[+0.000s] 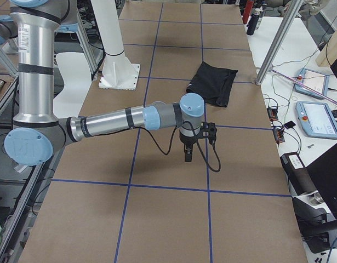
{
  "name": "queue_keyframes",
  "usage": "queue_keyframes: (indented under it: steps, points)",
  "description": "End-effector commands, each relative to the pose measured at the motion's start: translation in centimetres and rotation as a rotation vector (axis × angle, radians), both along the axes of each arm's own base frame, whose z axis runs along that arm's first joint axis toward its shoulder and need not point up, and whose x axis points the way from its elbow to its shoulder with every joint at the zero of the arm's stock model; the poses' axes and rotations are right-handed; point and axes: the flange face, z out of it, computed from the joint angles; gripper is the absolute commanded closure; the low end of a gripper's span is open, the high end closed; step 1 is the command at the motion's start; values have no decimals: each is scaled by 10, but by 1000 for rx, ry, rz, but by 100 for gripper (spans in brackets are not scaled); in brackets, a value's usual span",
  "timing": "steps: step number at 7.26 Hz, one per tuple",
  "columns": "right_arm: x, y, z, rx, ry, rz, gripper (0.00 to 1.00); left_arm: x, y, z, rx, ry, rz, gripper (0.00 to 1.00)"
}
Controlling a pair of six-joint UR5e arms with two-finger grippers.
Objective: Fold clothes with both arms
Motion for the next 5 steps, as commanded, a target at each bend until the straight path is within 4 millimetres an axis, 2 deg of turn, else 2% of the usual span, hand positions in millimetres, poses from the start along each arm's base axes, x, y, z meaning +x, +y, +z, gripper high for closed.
queue_keyframes:
  steps: [1, 2, 3, 5]
  points:
    - [13, 35, 30, -67, -40, 26, 0, -9, 7, 56, -82, 131, 6, 0]
    - [25, 43, 35, -53, -39, 38, 0, -9, 5, 54, -48, 127, 12, 0]
    - [29, 45, 38, -27, -33, 19, 0, -11, 2, 49, -36, 107, 12, 0]
    - [30, 39, 32, 3, -19, 17, 0, -15, -3, 30, 5, 52, 7, 0]
